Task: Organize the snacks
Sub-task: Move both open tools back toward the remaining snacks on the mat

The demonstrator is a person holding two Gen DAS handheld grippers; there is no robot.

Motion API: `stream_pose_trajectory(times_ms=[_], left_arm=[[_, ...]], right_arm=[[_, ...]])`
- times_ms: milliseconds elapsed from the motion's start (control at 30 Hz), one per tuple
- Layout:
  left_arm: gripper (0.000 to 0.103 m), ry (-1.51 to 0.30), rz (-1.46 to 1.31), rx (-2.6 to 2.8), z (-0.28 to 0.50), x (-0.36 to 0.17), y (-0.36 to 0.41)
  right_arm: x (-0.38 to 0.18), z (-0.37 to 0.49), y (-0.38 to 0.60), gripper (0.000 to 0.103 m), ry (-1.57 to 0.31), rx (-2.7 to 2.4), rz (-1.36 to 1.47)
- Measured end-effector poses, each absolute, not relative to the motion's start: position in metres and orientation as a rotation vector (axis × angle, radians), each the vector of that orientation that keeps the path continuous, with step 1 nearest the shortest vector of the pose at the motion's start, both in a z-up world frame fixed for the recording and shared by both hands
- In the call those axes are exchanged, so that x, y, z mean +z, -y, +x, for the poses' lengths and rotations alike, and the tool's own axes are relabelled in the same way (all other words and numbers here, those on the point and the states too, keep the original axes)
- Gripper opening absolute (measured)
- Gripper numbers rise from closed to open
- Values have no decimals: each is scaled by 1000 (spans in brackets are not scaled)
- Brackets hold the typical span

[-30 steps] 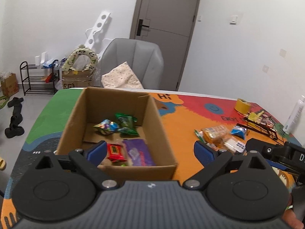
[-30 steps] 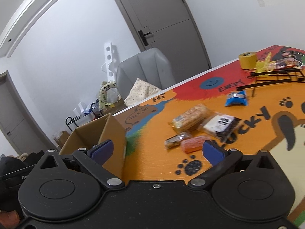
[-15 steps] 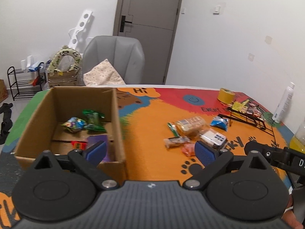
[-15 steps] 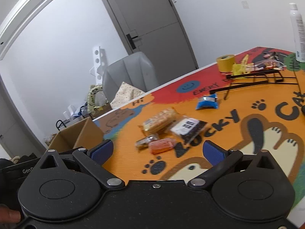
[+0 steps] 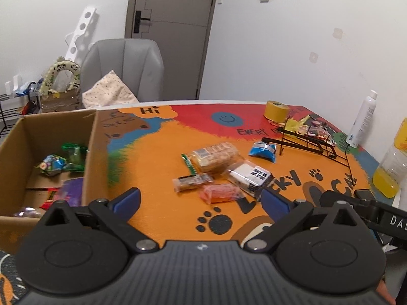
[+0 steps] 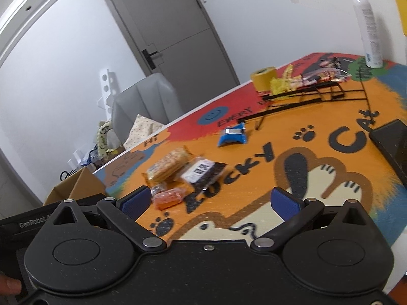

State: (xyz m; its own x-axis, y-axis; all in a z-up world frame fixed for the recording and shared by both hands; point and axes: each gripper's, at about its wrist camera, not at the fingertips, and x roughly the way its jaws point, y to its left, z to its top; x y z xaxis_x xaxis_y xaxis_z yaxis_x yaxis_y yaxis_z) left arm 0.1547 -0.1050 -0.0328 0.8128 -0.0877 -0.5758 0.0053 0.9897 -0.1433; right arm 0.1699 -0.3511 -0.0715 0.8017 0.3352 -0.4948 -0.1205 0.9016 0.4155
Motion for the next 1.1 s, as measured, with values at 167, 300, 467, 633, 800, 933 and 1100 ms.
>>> stream_pose_trajectory(times_ms=[167,300,467,633,800,933,1100], left_arm=[[100,-620,-121,-65,165,-37,117],[100,-615,-102,-63,174,-42,123],[98,-622,-96,-66,187,-51,126],[94,-624,-95,-49,203,-61,124],[89,-652,-114,-26,222,-75,117],[88,-666,-118,-13,236,-85,113],[88,-680,-129,2,254,-95,110]], right_arm=[[-84,178,364,103,-613,231,407],[-91,184,367,101,-618,238,419],[-102,200,367,84,-650,260,440],[-111,215,362,84,-674,280,443],[-115,233,352,84,-689,301,426],[-117,249,347,84,-699,310,416],[-119,267,340,84,-711,312,397]])
